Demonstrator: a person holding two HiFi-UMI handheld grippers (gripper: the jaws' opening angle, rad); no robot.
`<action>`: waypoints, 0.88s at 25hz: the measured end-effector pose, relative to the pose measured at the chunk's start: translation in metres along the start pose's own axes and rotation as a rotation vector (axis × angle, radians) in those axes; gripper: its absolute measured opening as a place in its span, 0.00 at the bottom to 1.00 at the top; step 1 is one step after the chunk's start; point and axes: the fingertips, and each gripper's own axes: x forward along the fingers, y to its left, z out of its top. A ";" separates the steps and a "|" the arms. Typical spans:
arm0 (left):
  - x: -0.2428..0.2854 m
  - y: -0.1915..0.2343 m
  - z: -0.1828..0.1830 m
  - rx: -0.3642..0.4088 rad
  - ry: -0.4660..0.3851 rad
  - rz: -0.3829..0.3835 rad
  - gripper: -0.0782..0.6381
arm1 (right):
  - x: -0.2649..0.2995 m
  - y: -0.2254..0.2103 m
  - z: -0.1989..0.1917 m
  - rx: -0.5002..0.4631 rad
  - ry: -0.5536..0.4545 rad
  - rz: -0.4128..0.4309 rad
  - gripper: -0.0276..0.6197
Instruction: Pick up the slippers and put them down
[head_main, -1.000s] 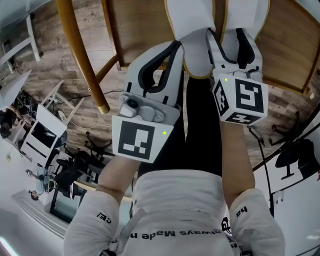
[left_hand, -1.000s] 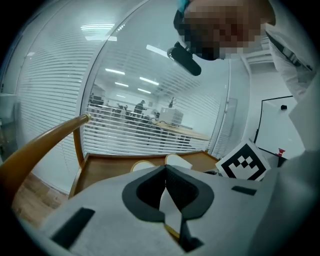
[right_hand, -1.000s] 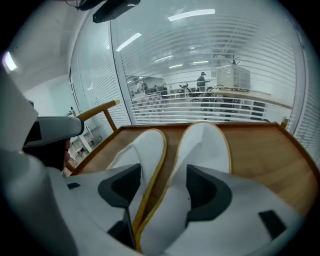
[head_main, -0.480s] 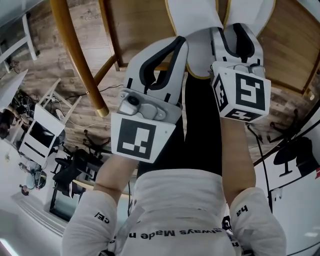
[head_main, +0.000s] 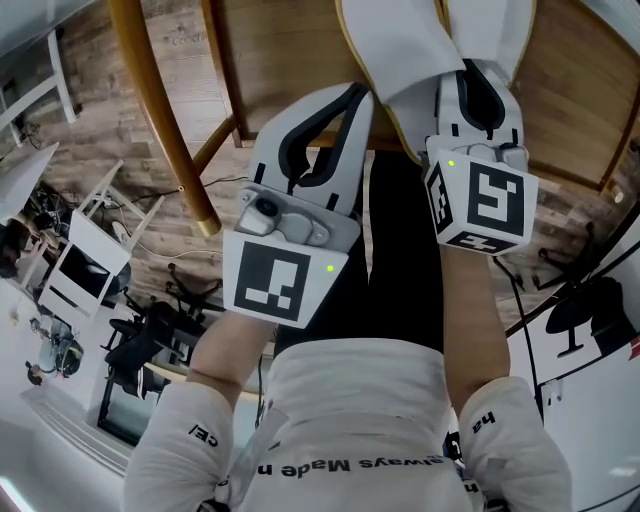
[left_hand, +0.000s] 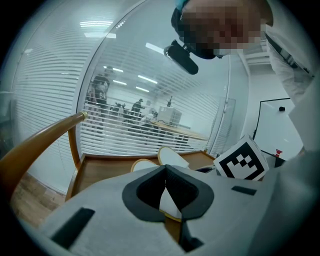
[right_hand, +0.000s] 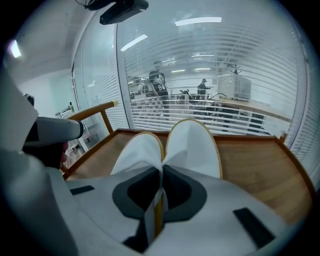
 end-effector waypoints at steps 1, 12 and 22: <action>0.000 -0.001 0.002 0.001 -0.002 -0.001 0.12 | -0.002 -0.001 0.002 0.001 -0.002 0.001 0.08; -0.005 -0.010 0.029 0.006 -0.028 0.000 0.12 | -0.032 -0.011 0.033 0.007 -0.039 0.013 0.08; -0.025 -0.022 0.062 0.010 -0.045 0.008 0.12 | -0.063 -0.016 0.072 -0.015 -0.075 0.019 0.08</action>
